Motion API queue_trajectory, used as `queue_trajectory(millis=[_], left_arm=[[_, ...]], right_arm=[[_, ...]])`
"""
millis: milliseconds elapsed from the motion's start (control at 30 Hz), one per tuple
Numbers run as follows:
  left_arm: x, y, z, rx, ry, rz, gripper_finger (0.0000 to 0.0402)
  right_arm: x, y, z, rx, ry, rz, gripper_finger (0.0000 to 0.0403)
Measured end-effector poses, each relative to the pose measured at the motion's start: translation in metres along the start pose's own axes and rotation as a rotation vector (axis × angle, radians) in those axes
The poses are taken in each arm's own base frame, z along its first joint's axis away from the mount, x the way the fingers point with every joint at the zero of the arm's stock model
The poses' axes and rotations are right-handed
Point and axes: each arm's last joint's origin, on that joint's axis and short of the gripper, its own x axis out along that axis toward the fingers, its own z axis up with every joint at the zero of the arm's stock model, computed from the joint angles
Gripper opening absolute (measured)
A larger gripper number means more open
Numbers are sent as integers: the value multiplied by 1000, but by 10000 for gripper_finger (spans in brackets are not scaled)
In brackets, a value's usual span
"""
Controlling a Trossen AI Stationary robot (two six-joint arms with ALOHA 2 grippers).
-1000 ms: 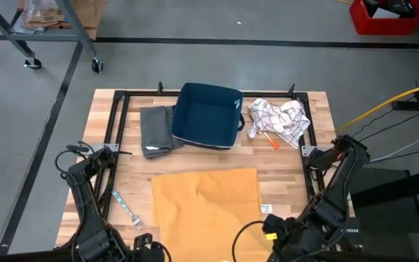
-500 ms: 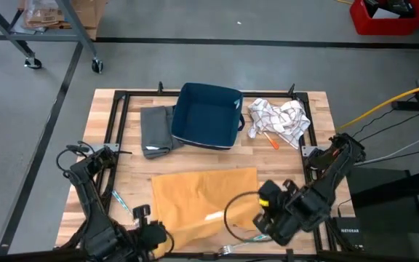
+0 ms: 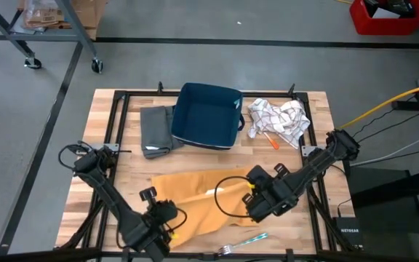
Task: Fold towel
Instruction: Fold the yellow towel
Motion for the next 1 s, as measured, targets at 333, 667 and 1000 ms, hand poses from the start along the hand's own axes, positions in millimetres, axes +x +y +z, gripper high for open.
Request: queue_trajectory(millis=[333, 667, 1000], left_arm=[[16, 36, 15, 91, 37, 63, 0], [49, 51, 16, 236, 103, 169, 0], [75, 56, 4, 257, 141, 245, 0]], right_arm=[[9, -5, 26, -59, 14, -26, 5], [20, -13, 56, -97, 23, -47, 5], [62, -13, 67, -64, 54, -36, 5]])
